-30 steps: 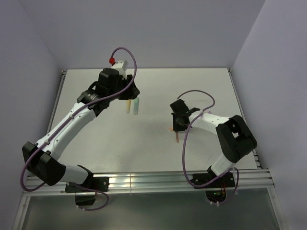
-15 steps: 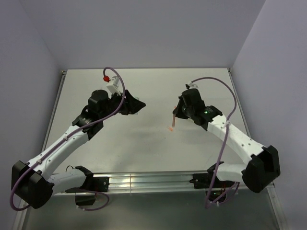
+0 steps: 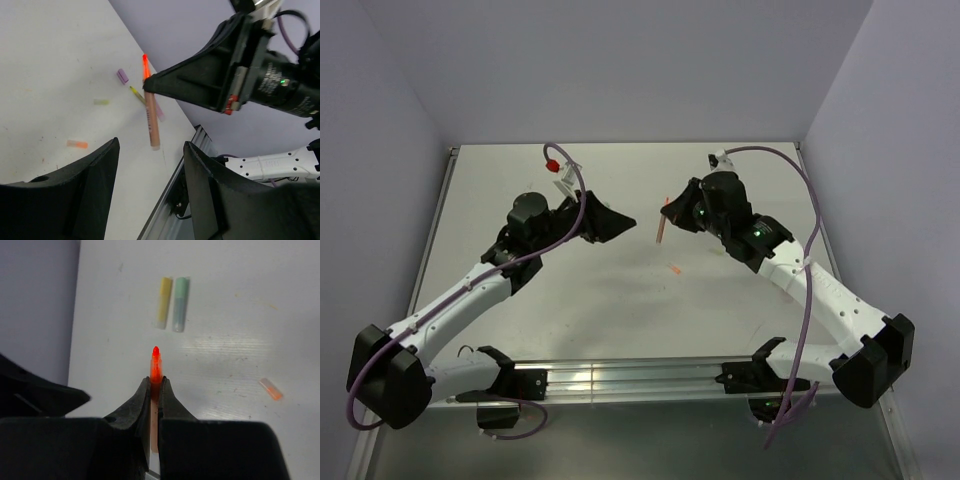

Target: Insert the pens into the pen caps

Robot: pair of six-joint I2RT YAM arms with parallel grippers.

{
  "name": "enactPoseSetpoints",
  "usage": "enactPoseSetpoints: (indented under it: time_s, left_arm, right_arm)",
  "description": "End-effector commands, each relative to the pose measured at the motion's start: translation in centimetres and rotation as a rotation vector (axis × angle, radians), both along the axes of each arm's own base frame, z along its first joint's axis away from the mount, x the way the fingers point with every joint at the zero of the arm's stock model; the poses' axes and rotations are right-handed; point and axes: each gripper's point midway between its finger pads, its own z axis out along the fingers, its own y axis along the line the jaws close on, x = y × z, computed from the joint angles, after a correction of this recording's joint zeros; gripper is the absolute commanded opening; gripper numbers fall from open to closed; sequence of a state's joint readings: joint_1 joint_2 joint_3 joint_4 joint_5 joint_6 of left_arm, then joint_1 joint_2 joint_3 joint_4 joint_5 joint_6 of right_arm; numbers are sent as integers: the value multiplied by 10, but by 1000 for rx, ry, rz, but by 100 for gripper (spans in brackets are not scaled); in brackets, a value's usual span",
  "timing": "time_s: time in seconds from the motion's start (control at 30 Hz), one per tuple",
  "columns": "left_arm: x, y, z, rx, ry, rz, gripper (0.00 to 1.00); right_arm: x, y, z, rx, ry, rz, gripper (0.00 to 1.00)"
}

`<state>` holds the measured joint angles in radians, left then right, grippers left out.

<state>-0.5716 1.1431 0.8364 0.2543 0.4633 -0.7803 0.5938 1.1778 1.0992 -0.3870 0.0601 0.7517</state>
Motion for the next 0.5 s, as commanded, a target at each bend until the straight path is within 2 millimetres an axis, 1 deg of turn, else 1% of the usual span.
enactPoseSetpoints:
  time_s: [0.0,0.03,0.07,0.13,0.33,0.47]
  left_arm:
    - [-3,-11,4,-20,-25,-43,59]
    - [-2,-13,0,-15,-15,-45,59]
    - [-2,-15,-1,-14,-13,-51,58]
    - [-3,-19,-2,-20,-13,-66,57]
    - [-7,-29,4,-23,-26,-92,56]
    - [-11,-32,6,-25,-27,-98,56]
  right_arm:
    - [5,13,49,85,-97,-6,0]
    - [3,18,50,85,-97,3,0]
    - [3,20,56,91,-104,4,0]
    - [1,26,60,89,-109,13,0]
    - [-1,37,74,103,-129,34,0]
    - [-3,46,74,101,-127,53,0]
